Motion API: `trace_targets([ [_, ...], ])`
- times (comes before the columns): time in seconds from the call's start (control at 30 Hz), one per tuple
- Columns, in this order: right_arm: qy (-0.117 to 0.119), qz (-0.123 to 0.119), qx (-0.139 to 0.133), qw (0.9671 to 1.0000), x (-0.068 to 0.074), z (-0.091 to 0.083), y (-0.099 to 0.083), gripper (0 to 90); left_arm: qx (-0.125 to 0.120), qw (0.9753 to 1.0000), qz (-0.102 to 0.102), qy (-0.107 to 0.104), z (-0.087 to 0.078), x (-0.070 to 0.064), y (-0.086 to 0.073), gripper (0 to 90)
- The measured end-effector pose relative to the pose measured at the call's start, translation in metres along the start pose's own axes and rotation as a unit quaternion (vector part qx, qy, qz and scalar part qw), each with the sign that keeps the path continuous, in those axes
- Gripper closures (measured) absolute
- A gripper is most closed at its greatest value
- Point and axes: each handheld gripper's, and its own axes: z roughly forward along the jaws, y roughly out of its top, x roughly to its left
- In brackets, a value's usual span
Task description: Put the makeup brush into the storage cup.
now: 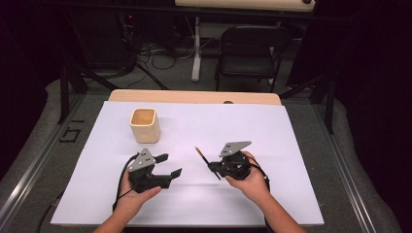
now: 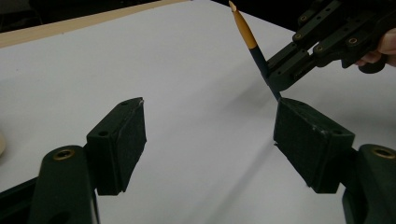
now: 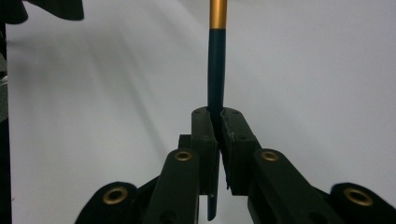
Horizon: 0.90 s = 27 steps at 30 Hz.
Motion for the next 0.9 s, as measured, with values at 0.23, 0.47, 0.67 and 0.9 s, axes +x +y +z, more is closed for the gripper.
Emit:
trace_targets([
  [0.23, -0.003, 0.011, -0.035, 0.9993, 0.005, 0.001, 0.000, 84.5, 0.001, 0.9999, 0.004, -0.015, 0.008, -0.005, 0.003, 32.1],
  [0.47, -0.006, 0.024, -0.059, 0.9979, 0.008, 0.000, -0.004, 84.5, -0.006, 0.9996, -0.008, -0.026, 0.015, -0.008, 0.005, 33.1],
  [0.67, -0.008, 0.032, -0.078, 0.9964, 0.011, 0.002, -0.006, 84.5, -0.011, 0.9991, -0.022, -0.034, 0.019, -0.009, 0.006, 34.9],
  [0.9, -0.011, 0.031, -0.086, 0.9958, 0.015, 0.004, -0.007, 84.5, -0.011, 0.9989, -0.023, -0.038, 0.021, -0.009, 0.007, 36.3],
])
